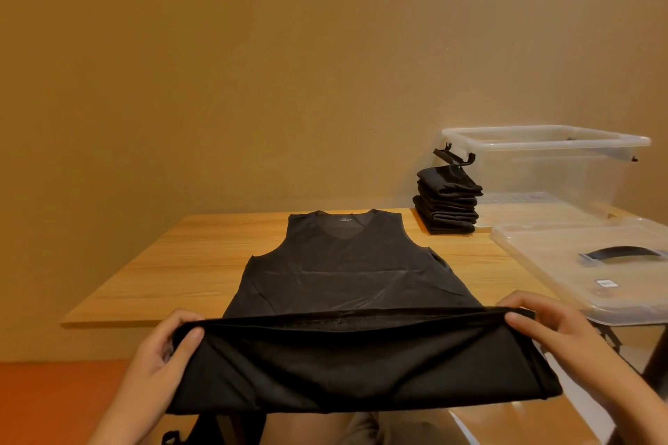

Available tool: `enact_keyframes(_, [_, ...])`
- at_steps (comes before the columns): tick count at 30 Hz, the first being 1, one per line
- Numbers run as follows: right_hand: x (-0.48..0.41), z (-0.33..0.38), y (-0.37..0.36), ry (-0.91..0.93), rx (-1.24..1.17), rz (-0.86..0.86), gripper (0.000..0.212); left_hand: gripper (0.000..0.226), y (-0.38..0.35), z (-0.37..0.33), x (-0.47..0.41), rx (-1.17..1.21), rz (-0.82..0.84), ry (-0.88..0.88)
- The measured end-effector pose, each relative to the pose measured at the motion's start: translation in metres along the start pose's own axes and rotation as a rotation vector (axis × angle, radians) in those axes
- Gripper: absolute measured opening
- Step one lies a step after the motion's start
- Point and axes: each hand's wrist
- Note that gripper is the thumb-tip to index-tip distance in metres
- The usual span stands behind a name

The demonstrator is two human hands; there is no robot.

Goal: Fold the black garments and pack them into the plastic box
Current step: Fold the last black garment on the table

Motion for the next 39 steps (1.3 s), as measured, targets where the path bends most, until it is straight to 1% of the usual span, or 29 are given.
enact_keyframes(1, [0.002,-0.001,0.001,0.003,0.027,0.007,0.021,0.032,0.000,-0.001,0.001,-0.004,0.002,-0.002])
enact_keyframes(4, [0.005,-0.003,0.002,-0.007,0.048,0.005,0.019,0.017,0.001,-0.004,0.004,-0.017,0.000,0.015])
enact_keyframes(8, [0.011,0.005,0.003,-0.039,-0.012,-0.006,0.019,0.021,0.006,-0.008,0.009,-0.012,0.000,0.014])
enact_keyframes(11, [0.013,0.009,0.005,-0.055,-0.031,0.010,0.019,0.013,0.010,-0.011,0.010,-0.003,-0.009,0.016])
enact_keyframes(14, [0.007,0.011,0.004,-0.008,-0.029,-0.012,0.017,0.010,0.011,-0.015,0.003,0.017,-0.033,0.024])
enact_keyframes(17, [-0.013,0.013,-0.002,0.064,-0.067,-0.104,0.017,0.011,0.005,-0.023,-0.018,0.036,-0.062,0.020])
enact_keyframes(20, [-0.047,0.014,-0.011,0.164,-0.012,-0.210,0.021,0.012,-0.009,-0.033,-0.056,0.056,-0.100,-0.036])
enact_keyframes(22, [-0.079,0.014,-0.018,0.194,0.011,-0.311,0.024,0.012,-0.024,-0.040,-0.090,0.070,-0.113,-0.054])
enact_keyframes(24, [-0.118,0.018,-0.026,0.224,0.046,-0.436,0.020,0.012,-0.040,-0.045,-0.132,0.078,-0.119,-0.073])
enact_keyframes(27, [-0.185,0.027,-0.041,0.253,0.159,-0.579,0.016,0.014,-0.071,-0.045,-0.204,0.093,-0.105,-0.064])
enact_keyframes(30, [-0.256,0.015,-0.062,0.235,0.333,-0.636,0.018,0.014,-0.110,-0.027,-0.278,0.034,-0.034,-0.010])
enact_keyframes(32, [-0.295,-0.007,-0.084,0.197,0.566,-0.569,0.024,0.012,-0.138,0.005,-0.318,-0.088,0.036,0.038])
enact_keyframes(35, [-0.331,-0.053,-0.120,0.087,1.036,-0.288,0.038,0.007,-0.170,0.062,-0.350,-0.325,0.117,0.094])
enact_keyframes(36, [-0.337,-0.067,-0.128,0.060,1.121,-0.228,0.039,0.007,-0.176,0.075,-0.354,-0.381,0.124,0.101])
enact_keyframes(37, [-0.342,-0.078,-0.132,0.045,1.170,-0.205,0.039,0.007,-0.180,0.084,-0.356,-0.419,0.113,0.096])
enact_keyframes(39, [-0.350,-0.095,-0.131,0.028,1.207,-0.225,0.035,0.007,-0.183,0.094,-0.361,-0.459,0.065,0.057])
Point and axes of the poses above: each hand's wrist, its own x-axis away from the middle knuckle, its own y-axis out of the back of the hand, z = x × y, and after that the axes turned 11 degrees about -z, right-handed
